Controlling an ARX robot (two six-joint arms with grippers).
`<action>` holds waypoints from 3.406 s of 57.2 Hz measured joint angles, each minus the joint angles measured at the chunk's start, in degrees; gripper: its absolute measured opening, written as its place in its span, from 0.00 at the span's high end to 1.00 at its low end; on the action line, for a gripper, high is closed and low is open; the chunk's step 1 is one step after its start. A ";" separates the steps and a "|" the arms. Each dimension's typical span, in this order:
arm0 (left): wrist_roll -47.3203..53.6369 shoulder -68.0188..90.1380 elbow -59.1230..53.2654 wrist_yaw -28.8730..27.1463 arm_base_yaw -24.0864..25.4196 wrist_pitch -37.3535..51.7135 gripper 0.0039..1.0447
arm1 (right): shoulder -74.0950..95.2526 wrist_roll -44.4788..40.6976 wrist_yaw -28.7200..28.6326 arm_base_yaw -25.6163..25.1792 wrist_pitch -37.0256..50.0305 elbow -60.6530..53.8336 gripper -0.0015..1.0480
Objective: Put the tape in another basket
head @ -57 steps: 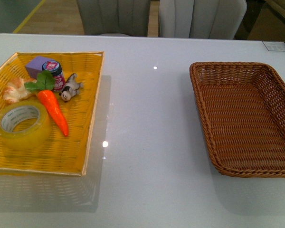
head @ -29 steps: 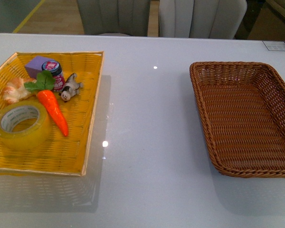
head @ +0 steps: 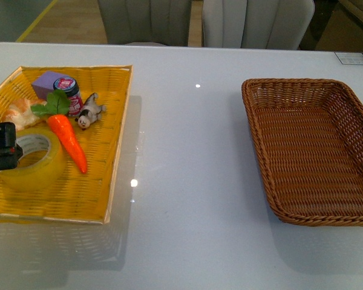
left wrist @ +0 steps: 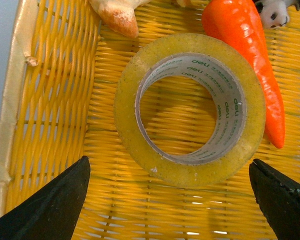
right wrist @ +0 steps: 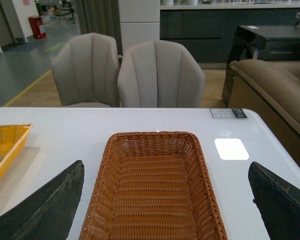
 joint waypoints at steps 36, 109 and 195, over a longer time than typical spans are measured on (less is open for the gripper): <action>-5.95 12.85 11.89 -1.42 0.17 -5.73 0.15 | 0.00 0.00 -0.02 0.00 0.00 0.00 0.09; -20.81 -16.94 17.33 8.02 -15.21 -20.65 0.86 | 0.00 0.00 -0.02 0.00 0.00 0.00 0.09; -22.73 -19.82 23.04 10.67 -37.99 -27.67 0.86 | 70.79 37.94 -16.37 17.31 38.88 24.65 0.09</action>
